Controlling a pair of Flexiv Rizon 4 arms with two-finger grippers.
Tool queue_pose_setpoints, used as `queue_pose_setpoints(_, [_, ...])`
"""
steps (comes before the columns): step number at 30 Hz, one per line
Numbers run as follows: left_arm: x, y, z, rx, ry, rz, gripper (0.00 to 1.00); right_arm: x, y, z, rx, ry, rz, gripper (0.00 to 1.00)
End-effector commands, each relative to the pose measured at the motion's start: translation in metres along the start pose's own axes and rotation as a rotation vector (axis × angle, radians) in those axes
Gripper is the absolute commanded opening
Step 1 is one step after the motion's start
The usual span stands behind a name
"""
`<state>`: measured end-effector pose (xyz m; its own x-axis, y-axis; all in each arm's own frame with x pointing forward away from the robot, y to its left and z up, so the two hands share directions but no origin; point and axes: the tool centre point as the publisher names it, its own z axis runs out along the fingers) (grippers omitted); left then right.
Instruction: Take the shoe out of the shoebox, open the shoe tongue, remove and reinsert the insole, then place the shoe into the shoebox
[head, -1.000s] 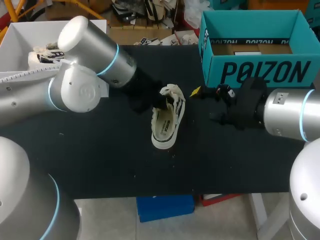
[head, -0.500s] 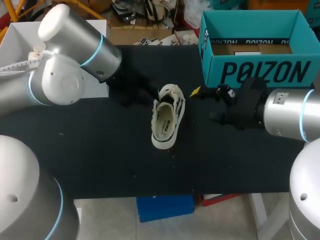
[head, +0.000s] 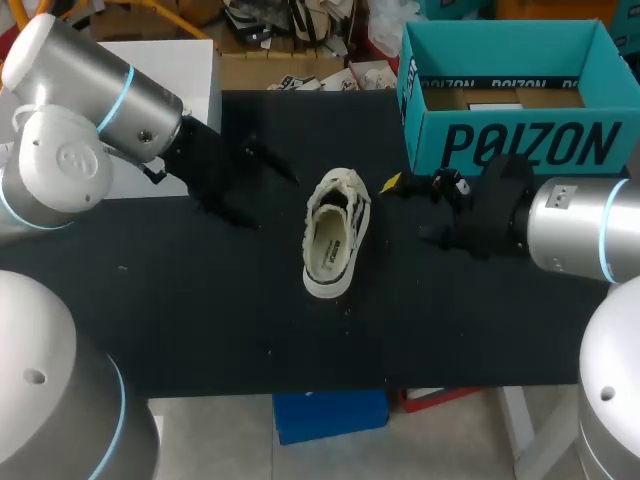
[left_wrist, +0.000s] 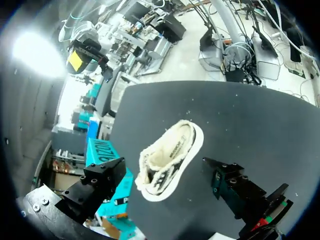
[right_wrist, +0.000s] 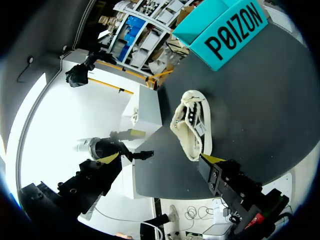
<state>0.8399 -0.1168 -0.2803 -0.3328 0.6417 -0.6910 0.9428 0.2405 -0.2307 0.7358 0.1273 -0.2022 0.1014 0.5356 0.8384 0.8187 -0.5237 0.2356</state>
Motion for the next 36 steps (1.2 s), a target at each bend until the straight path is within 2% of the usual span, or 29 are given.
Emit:
queue_pose_setpoints(1, [0.001, -0.002, 0.001, -0.005, -0.002, 0.003, 1.0, -0.005, 0.002, -0.003, 0.032, 0.012, 0.009, 1.0])
queue_pose_setpoints(5, [0.001, -0.002, 0.001, -0.005, -0.002, 0.003, 1.0, -0.005, 0.002, -0.003, 0.032, 0.012, 0.009, 1.0])
queue_pose_setpoints(9, [-0.003, 0.001, 0.0, -0.015, 0.008, -0.413, 1.0, -0.005, 0.002, -0.003, 0.032, 0.012, 0.009, 1.0])
queue_pose_setpoints(12, [-0.01, 0.002, -0.011, 0.002, 0.051, -0.638, 1.0, -0.005, 0.002, -0.003, 0.032, 0.012, 0.009, 1.0])
queue_pose_setpoints(18, [-0.017, 0.006, -0.037, -0.01, 0.117, -0.861, 1.0, -0.005, 0.002, -0.003, 0.032, 0.012, 0.009, 1.0])
queue_pose_setpoints(20, [-0.02, 0.005, -0.046, 0.023, 0.134, -0.965, 1.0, -0.005, 0.002, -0.003, 0.032, 0.012, 0.009, 1.0])
queue_pose_setpoints(24, [-0.015, 0.003, -0.056, 0.033, 0.15, -1.106, 1.0, -0.005, 0.002, -0.003, 0.032, 0.012, 0.009, 1.0])
queue_pose_setpoints(29, [-0.004, 0.006, -0.058, 0.049, 0.125, -1.256, 1.0, -0.005, 0.002, -0.003, 0.032, 0.012, 0.009, 1.0])
queue_pose_setpoints(36, [0.008, 0.012, -0.062, 0.056, 0.065, -1.343, 1.0, -0.005, 0.002, -0.003, 0.032, 0.012, 0.009, 1.0])
